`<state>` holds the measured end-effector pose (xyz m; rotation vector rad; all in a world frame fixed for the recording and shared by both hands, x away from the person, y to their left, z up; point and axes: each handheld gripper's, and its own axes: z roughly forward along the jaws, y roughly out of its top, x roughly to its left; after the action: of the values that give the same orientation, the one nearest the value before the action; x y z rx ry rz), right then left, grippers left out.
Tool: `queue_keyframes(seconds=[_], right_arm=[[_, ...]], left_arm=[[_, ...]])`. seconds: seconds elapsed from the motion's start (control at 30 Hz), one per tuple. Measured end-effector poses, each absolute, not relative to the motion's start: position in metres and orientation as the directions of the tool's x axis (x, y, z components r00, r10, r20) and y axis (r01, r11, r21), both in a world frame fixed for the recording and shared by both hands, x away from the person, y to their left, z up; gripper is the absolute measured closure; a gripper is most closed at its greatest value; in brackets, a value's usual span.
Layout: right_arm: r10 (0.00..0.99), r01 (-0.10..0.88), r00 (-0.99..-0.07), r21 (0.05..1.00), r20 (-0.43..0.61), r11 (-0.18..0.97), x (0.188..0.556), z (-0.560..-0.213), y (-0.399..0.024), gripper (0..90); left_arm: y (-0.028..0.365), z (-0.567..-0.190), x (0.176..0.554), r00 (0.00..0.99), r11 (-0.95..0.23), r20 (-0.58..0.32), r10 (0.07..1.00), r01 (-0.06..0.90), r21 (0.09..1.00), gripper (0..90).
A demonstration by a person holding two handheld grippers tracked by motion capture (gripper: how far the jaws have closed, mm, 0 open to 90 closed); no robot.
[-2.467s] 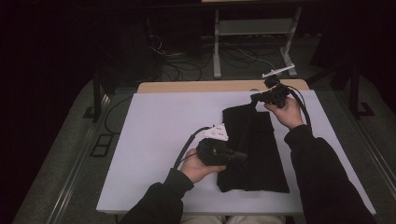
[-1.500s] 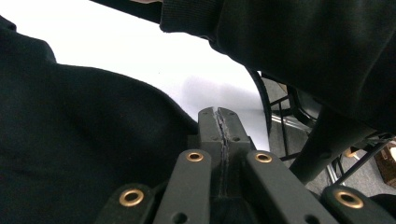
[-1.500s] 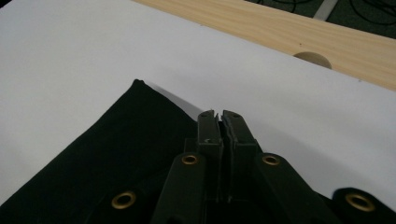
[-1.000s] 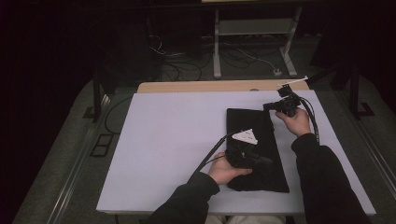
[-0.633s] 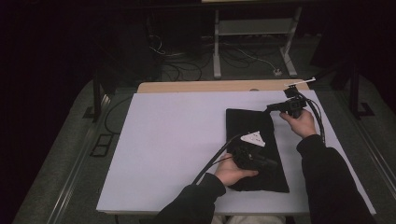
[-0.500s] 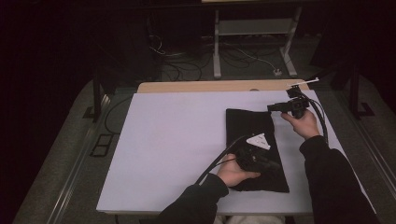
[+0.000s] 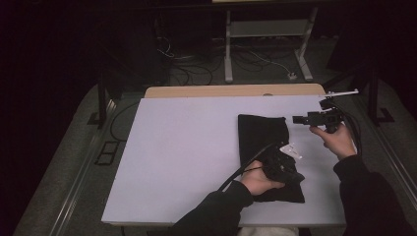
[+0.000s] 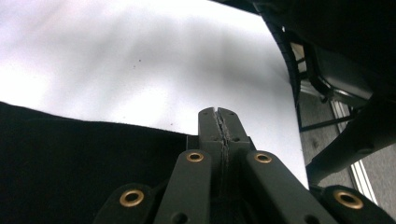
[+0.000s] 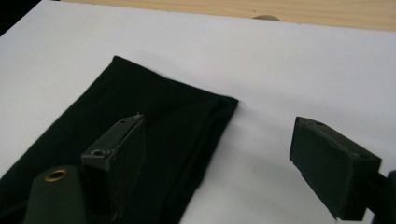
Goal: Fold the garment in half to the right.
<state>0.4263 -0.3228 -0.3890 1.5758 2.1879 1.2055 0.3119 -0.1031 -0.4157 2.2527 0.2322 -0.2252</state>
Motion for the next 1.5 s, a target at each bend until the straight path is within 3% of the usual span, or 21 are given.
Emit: queue_keyframes(seconds=[0.23,0.4,0.77,0.9,0.97,1.13,1.33,1.5], right_arm=[[0.859,0.699,-0.412,0.710,0.304,0.083,0.407,-0.394,-0.341,12.5],[0.852,0.669,-0.438,0.737,0.287,0.096,0.396,-0.392,-0.347,3.4],[0.847,0.661,-0.452,0.743,0.279,0.108,0.383,-0.393,-0.346,1.1],[0.839,0.646,-0.476,0.753,0.266,0.128,0.378,-0.393,-0.344,0.0],[0.836,0.642,-0.486,0.754,0.255,0.143,0.375,-0.393,-0.344,0.0],[0.832,0.631,-0.492,0.763,0.254,0.140,0.371,-0.392,-0.346,0.0],[0.834,0.630,-0.492,0.764,0.252,0.141,0.364,-0.393,-0.347,0.0],[0.834,0.634,-0.492,0.759,0.248,0.149,0.360,-0.398,-0.347,0.0]], left_arm=[[-0.117,-0.422,0.311,0.969,-0.711,-0.227,0.102,0.230,0.664,88.6],[-0.119,-0.422,0.309,0.971,-0.732,-0.216,0.100,0.219,0.645,88.6],[-0.125,-0.422,0.309,0.974,-0.740,-0.210,0.082,0.201,0.641,88.5],[-0.123,-0.421,0.311,0.956,-0.709,-0.274,0.107,0.266,0.653,88.0],[-0.122,-0.419,0.311,0.958,-0.704,-0.268,0.100,0.259,0.662,82.6],[-0.117,-0.412,0.312,0.959,-0.685,-0.272,0.084,0.254,0.683,57.2],[-0.107,-0.405,0.316,0.954,-0.660,-0.288,0.080,0.267,0.702,40.0],[-0.096,-0.401,0.319,0.961,-0.637,-0.252,0.116,0.266,0.723,21.9]])
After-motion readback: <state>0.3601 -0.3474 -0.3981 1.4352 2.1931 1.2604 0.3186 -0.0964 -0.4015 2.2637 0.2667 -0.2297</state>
